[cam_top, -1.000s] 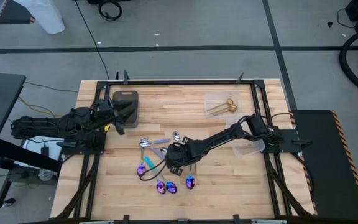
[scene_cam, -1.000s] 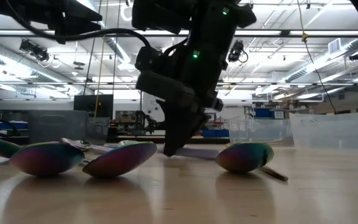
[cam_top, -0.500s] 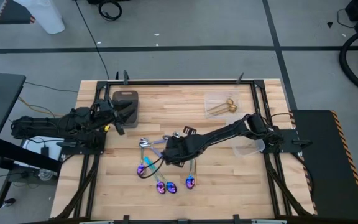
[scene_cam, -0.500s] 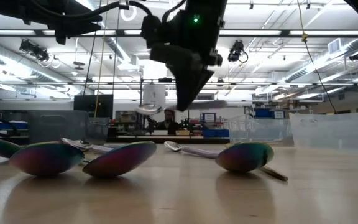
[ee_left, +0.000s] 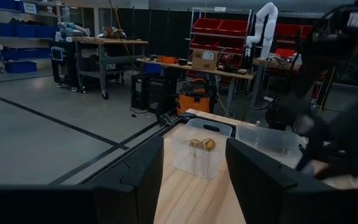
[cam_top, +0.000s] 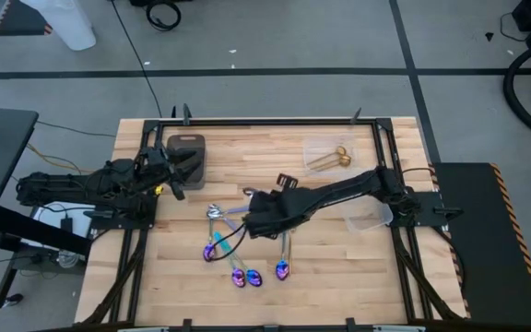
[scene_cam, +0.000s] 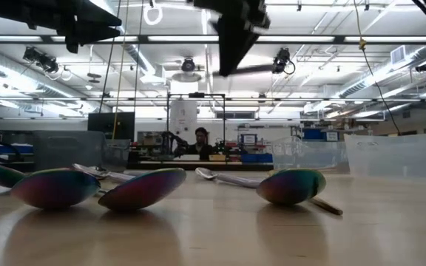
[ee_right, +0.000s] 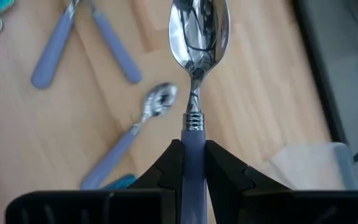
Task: Sort silverware by color (type)
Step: Put the purple spoon into the bottom transparent bin
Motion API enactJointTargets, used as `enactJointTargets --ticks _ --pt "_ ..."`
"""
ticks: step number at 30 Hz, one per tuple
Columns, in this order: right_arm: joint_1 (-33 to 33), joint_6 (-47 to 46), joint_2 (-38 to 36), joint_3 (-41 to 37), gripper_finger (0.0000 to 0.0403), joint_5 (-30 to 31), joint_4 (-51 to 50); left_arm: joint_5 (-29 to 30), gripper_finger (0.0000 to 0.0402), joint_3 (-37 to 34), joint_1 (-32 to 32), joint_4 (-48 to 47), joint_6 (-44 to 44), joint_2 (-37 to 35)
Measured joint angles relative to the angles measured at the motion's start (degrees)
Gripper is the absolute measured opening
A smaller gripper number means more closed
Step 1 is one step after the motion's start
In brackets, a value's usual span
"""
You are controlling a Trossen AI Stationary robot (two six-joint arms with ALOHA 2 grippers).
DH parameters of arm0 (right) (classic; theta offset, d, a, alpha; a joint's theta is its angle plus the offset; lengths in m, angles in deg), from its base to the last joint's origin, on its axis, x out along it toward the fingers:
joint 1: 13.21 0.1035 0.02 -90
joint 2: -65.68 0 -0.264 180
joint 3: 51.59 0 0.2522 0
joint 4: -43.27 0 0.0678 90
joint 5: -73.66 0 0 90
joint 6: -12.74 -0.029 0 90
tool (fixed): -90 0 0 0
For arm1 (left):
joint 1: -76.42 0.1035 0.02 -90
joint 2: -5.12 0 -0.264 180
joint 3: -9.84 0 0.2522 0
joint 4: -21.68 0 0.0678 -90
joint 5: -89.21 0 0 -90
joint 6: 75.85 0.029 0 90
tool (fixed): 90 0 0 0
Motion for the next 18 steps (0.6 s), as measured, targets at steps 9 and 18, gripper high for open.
enactJointTargets --ticks 9,18 --pt "2.07 -6.43 -9.92 0.04 0.0059 8.68 -6.54 0.0 0.0183 -0.02 0.02 -0.16 0.0 0.0" --pt "4.46 -10.83 -16.85 -1.32 0.0059 14.72 -10.26 0.0 0.0183 0.0 0.02 -0.05 -0.02 0.02"
